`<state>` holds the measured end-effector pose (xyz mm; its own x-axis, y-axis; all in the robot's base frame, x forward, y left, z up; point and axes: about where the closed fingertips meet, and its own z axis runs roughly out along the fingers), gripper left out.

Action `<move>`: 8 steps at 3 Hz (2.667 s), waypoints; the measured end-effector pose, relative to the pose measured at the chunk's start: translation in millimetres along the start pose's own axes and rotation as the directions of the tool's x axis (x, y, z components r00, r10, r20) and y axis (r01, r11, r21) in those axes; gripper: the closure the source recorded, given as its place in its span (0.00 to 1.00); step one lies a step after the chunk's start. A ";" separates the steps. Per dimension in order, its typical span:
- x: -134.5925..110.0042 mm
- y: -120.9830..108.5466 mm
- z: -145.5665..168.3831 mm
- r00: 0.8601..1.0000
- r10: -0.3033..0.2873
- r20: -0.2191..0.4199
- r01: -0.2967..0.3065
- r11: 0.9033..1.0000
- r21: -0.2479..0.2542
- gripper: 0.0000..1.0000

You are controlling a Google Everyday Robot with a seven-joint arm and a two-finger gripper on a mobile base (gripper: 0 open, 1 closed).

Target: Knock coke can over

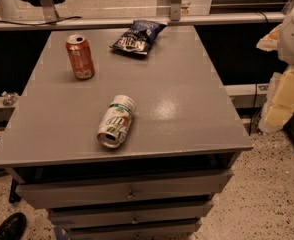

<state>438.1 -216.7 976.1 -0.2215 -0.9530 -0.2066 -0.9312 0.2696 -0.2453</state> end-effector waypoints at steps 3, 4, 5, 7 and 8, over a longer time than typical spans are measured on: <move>-56.9 -31.6 33.8 0.982 0.015 0.190 -0.011 1.000 -0.020 0.00; -108.2 -49.9 54.2 0.947 -0.006 0.320 0.016 0.999 -0.031 0.00; -165.4 -64.7 76.9 0.885 -0.030 0.465 0.059 0.997 -0.047 0.00; -274.3 -76.2 116.7 0.715 -0.017 0.699 0.115 0.989 -0.093 0.00; -316.6 -84.3 132.9 0.662 0.007 0.750 0.107 0.989 -0.103 0.00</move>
Offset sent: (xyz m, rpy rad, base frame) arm 0.0458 0.0311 -0.0131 0.1758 -0.0205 0.0090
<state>625.2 80.7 936.4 0.0643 -0.5256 -0.8483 -0.9743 0.1507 -0.1672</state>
